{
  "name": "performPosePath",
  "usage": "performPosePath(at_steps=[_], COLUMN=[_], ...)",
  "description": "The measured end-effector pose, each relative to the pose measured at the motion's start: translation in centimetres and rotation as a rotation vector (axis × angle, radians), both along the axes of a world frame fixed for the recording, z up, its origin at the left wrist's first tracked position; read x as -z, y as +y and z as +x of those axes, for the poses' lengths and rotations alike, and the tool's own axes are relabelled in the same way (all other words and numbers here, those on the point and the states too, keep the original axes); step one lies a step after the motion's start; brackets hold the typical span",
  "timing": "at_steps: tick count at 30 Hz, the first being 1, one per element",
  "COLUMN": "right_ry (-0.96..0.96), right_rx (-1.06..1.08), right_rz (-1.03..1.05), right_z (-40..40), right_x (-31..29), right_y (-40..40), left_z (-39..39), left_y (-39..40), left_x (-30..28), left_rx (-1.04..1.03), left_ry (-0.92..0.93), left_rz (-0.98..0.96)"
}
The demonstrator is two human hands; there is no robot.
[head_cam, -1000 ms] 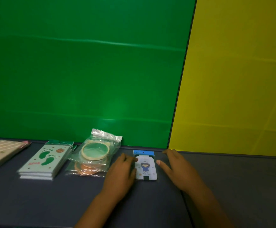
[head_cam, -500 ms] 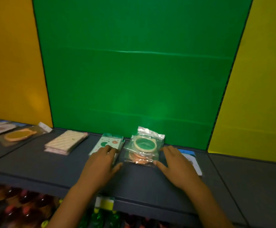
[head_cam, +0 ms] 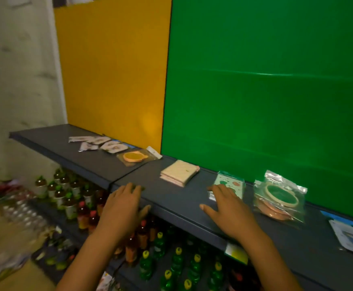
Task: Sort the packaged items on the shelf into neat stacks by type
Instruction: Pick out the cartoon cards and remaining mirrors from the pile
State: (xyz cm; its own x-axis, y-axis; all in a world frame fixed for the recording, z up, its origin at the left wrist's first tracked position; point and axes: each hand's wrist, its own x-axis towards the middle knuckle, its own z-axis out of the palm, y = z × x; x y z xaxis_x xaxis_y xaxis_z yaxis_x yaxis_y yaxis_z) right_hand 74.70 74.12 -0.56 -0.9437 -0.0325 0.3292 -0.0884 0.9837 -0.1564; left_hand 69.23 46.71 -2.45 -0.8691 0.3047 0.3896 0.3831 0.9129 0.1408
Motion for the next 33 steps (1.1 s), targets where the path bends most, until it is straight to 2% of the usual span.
performPosePath(at_steps=[6, 16, 27, 33], right_ry=[0.000, 0.007, 0.014, -0.020], right_rx=[-0.136, -0.267, -0.301, -0.271], right_rz=[-0.005, -0.017, -0.088, -0.124], right_z=[-4.5, -14.1, -26.8, -31.1], right_x=[-0.3, 0.3, 0.4, 2.2], right_y=[-7.7, -13.7, -15.2, -14.6], left_z=[-0.9, -5.6, -17.2, -22.1], left_y=[-8.0, -13.5, -14.8, -13.2], left_x=[0.4, 1.4, -1.6, 0.5], left_rx=[-0.151, -0.268, -0.312, -0.243], left_ry=[0.002, -0.006, 0.019, -0.050], left_rz=[0.012, 0.061, 0.052, 0.092])
